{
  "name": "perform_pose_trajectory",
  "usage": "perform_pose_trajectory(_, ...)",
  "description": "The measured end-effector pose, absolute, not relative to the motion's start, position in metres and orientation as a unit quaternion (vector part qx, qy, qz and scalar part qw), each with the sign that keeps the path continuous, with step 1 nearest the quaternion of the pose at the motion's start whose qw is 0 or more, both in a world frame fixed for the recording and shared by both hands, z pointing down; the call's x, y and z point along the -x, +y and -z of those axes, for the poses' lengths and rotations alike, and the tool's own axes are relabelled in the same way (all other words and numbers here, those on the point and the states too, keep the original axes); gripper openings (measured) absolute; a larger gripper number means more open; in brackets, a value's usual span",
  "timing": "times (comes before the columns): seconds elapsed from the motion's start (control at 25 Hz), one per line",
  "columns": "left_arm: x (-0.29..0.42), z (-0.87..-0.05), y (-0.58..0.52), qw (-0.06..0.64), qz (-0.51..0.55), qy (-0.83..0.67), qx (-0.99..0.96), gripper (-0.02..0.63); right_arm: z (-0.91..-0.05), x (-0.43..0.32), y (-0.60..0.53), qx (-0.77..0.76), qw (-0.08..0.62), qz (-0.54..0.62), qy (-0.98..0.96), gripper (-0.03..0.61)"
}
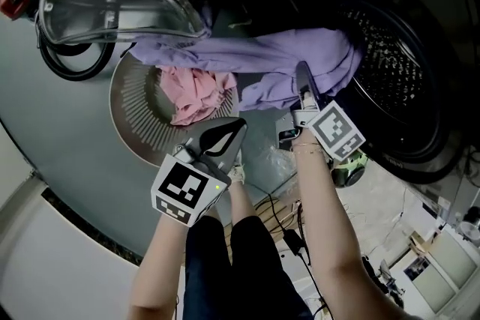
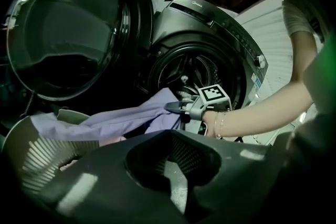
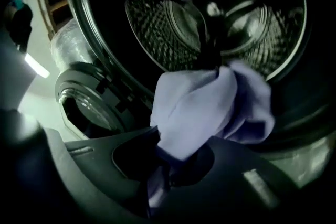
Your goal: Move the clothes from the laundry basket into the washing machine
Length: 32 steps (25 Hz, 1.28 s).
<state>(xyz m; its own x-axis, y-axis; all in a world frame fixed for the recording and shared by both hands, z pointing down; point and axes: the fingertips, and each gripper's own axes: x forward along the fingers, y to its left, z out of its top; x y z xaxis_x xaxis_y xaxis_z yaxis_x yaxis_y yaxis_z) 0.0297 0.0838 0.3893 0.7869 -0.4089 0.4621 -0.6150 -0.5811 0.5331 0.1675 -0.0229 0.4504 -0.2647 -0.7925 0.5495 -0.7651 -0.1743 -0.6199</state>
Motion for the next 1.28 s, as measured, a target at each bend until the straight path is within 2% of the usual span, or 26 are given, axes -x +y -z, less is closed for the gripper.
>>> perform_pose_trajectory(0.12,-0.032,-0.386,0.080,0.343,-0.149,-0.295,-0.879,0.000,-0.429,-0.205,-0.025,0.648,-0.012,0.409,0.643,0.067)
perform_pose_trajectory(0.36,-0.040,-0.378,0.076,0.338,-0.146,-0.292,-0.883,0.000,-0.408,-0.249,-0.054,0.678,-0.157,0.258,0.670,0.067)
perform_pose_trajectory(0.64,-0.046,-0.373,0.071,0.326,-0.145,-0.283,-0.890,0.000,-0.399,-0.306,-0.092,0.756,-0.165,0.216,0.595,0.067)
perform_pose_trajectory(0.76,-0.046,-0.374,0.073,0.323,-0.148,-0.281,-0.892,0.000,-0.428,-0.322,-0.099,0.764,-0.186,0.265,0.558,0.084)
perform_pose_trajectory(0.84,-0.045,-0.376,0.074,0.323,-0.149,-0.280,-0.892,0.000,-0.446,-0.325,-0.097,0.759,-0.189,0.309,0.541,0.123)
perform_pose_trajectory(0.92,-0.044,-0.377,0.076,0.323,-0.153,-0.278,-0.892,0.000,-0.448,-0.321,-0.093,0.749,-0.161,0.339,0.546,0.177)
perform_pose_trajectory(0.96,-0.043,-0.378,0.077,0.323,-0.154,-0.278,-0.891,0.000,-0.444,-0.317,-0.090,0.742,-0.140,0.352,0.554,0.247)
perform_pose_trajectory(1.04,-0.040,-0.377,0.075,0.325,-0.154,-0.281,-0.890,0.000,-0.432,-0.305,-0.081,0.724,-0.112,0.369,0.572,0.434)
perform_pose_trajectory(1.28,-0.040,-0.369,0.068,0.322,-0.146,-0.286,-0.891,0.000,-0.425,-0.265,-0.020,0.710,-0.088,0.407,0.568,0.488)
